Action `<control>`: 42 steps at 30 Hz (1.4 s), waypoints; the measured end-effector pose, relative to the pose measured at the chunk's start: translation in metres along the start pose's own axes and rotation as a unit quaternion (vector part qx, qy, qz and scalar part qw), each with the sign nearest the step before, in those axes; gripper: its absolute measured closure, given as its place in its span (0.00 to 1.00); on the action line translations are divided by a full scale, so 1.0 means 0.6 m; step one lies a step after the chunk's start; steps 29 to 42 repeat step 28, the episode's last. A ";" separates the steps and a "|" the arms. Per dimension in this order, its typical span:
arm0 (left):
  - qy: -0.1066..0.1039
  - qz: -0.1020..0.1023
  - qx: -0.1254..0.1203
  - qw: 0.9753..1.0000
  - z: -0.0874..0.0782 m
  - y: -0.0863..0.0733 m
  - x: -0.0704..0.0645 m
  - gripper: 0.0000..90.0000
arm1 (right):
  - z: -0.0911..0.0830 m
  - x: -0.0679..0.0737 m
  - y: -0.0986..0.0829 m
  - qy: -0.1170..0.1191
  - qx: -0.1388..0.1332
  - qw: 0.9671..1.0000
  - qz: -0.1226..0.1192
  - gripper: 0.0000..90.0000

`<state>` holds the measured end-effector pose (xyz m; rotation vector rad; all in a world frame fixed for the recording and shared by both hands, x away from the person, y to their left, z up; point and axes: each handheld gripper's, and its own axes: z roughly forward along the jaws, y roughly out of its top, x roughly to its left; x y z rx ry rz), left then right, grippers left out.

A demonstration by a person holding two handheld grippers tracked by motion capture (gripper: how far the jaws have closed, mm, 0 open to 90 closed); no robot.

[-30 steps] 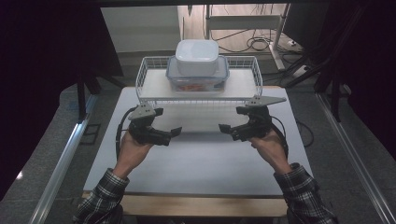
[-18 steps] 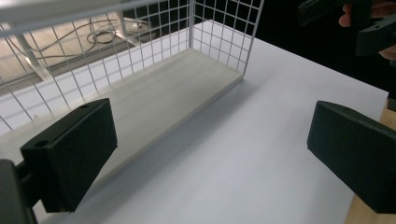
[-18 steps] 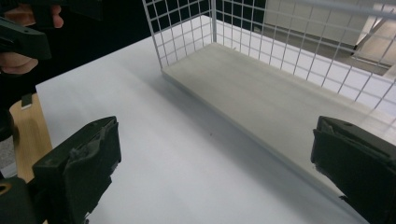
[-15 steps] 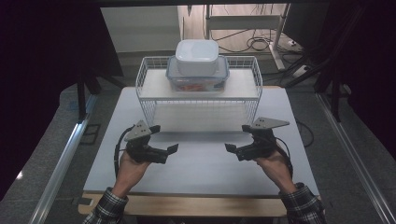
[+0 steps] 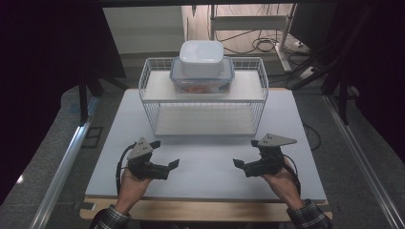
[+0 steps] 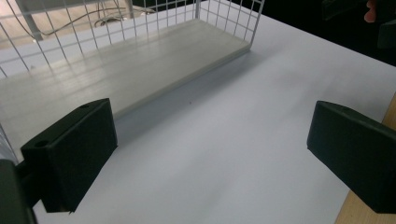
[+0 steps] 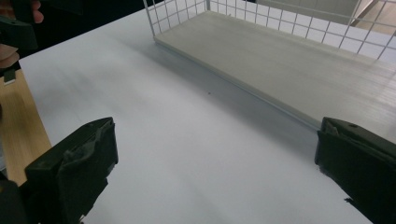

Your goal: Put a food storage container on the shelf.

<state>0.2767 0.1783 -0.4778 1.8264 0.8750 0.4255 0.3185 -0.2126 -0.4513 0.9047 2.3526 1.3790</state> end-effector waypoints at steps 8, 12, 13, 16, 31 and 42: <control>0.006 0.008 0.019 1.000 0.008 -0.029 -0.009 0.01 | -0.001 0.003 -0.024 -0.008 0.007 1.000 0.001 0.00; 0.008 0.013 0.031 0.999 0.013 -0.042 -0.014 0.01 | -0.001 0.004 -0.037 -0.010 0.011 1.000 0.004 0.00; 0.010 0.015 0.034 0.999 0.014 -0.045 -0.015 0.01 | -0.001 0.005 -0.042 -0.011 0.013 1.000 0.005 0.00; 0.010 0.014 0.043 0.999 0.019 -0.055 -0.018 0.01 | -0.001 0.005 -0.053 -0.012 0.020 1.000 0.005 0.00; 0.023 0.030 0.090 0.995 0.041 -0.079 -0.024 0.00 | 0.019 -0.007 -0.101 -0.031 0.094 0.995 0.003 0.00; 0.023 0.030 0.090 0.995 0.041 -0.079 -0.024 0.00 | 0.019 -0.007 -0.101 -0.031 0.094 0.995 0.003 0.00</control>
